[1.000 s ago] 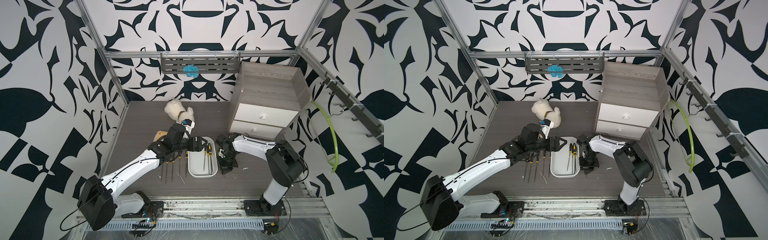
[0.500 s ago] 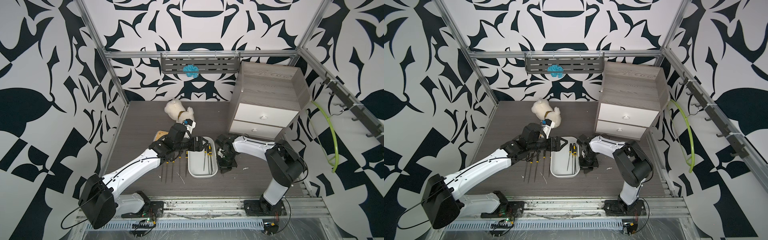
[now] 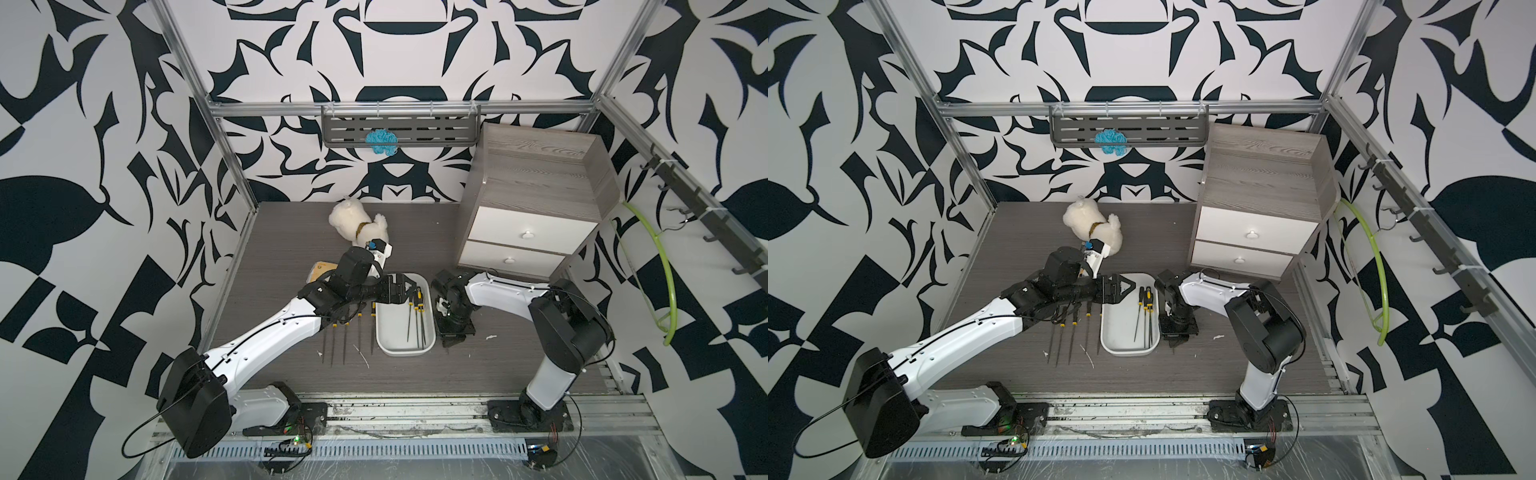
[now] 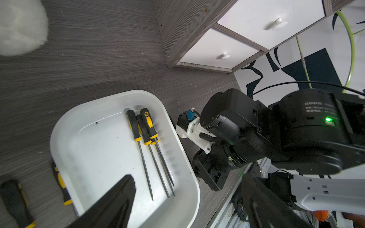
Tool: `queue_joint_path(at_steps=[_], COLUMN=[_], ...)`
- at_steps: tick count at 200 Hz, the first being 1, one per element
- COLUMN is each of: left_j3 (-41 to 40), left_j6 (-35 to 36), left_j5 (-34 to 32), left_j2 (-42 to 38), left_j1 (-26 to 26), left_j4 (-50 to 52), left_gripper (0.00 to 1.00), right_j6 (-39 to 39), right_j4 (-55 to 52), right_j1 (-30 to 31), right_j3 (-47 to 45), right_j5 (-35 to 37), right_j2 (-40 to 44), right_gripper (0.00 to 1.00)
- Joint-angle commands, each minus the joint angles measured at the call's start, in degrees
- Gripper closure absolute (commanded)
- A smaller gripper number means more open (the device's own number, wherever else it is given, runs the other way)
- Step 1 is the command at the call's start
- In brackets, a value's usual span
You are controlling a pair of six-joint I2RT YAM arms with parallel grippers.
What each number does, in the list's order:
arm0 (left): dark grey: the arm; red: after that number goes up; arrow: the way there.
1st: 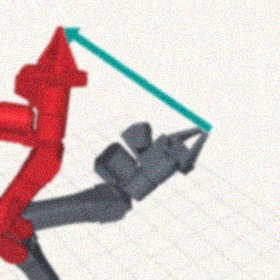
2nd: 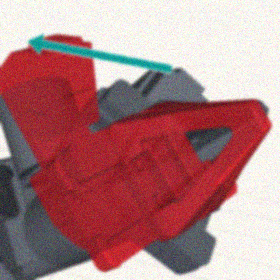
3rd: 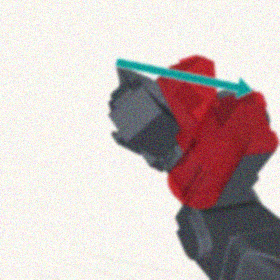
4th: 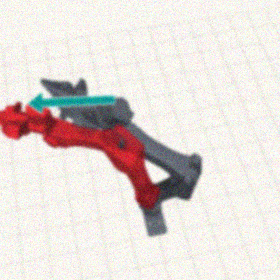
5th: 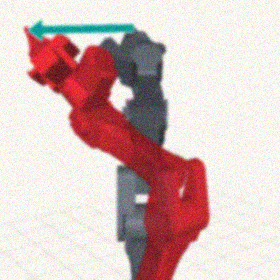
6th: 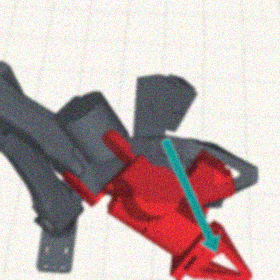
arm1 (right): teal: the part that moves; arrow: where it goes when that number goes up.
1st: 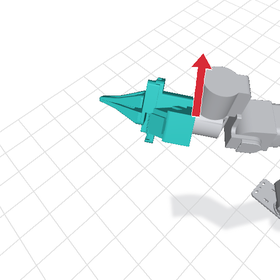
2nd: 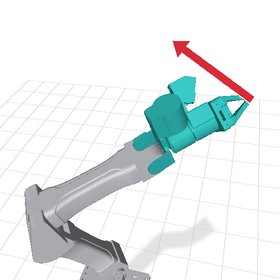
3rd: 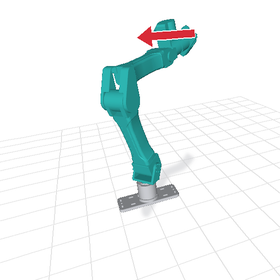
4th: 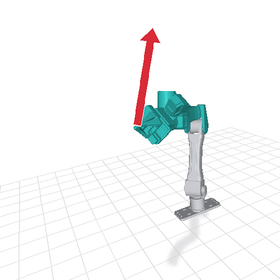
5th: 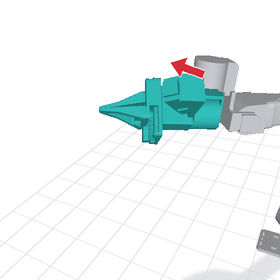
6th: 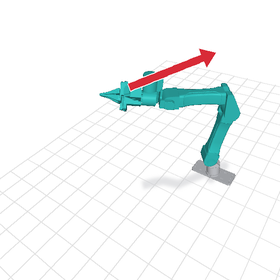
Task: Take the file tool out of the storage box
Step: Place the file tool at the center of the board, then pick up the file tool from the storage box.
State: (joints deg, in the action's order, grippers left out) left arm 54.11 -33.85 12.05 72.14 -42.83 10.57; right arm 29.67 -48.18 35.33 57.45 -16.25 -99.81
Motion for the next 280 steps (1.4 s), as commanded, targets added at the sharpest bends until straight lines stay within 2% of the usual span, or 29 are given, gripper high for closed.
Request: queue_joint_path(at_steps=[1, 42, 69, 74, 118, 132, 186, 224, 236, 260, 280], left_j3=[2.12, 2.88, 4.25, 4.73, 9.69, 11.53, 16.08, 20.11, 21.79, 21.57, 20.67], left_j6=[0.86, 0.97, 0.49, 0.45, 0.06, -0.66, -0.28, 1.26, 2.29, 3.17, 3.16], left_j5=[1.03, 1.01, -3.67, -4.37, -4.0, -3.85, -8.35, -11.75, -14.62, -18.24, -18.82], left_j2=[1.83, 4.08, 6.04, 6.82, 19.53, 23.75, 33.49, 38.3, 39.24, 38.42, 37.48], left_j1=[-0.28, -0.39, -0.84, -1.06, -3.05, -3.22, -3.39, -3.9, -4.26, -4.37, -4.39], left_j4=[1.09, 2.08, 6.06, 6.85, 7.25, 6.64, 6.55, 9.83, 11.92, 12.86, 12.33], left_gripper=[0.1, 0.1, 0.14, 0.19, 0.4, 0.48, 0.51, 0.52, 0.58, 0.62, 0.64], right_j6=[-0.58, -1.08, -0.86, -0.61, -2.18, -2.81, -4.76, -6.73, -6.67, -6.24, -6.12], right_j4=[-0.46, -0.54, -0.86, -0.88, -0.74, 2.91, 21.31, 22.81, 23.4, 24.6, 24.62], right_j1=[-0.22, -0.2, -0.23, -0.2, -0.65, -1.43, -2.77, -3.03, -3.04, -2.99, -3.07], right_j3=[-0.65, -0.87, -0.94, -0.99, 2.05, 2.15, -3.72, -6.03, -7.07, -8.98, -9.71], right_j5=[1.17, 3.07, 3.81, 4.01, 12.55, 12.13, 9.51, 8.48, 7.72, 7.48, 8.51], right_j2=[1.07, 1.36, 6.45, 8.51, 19.98, 21.66, 24.4, 25.16, 26.26, 28.88, 29.85], right_gripper=[0.85, 0.77, 0.77, 0.77, 0.77, 0.77, 0.79, 0.79, 0.79, 0.79, 0.79])
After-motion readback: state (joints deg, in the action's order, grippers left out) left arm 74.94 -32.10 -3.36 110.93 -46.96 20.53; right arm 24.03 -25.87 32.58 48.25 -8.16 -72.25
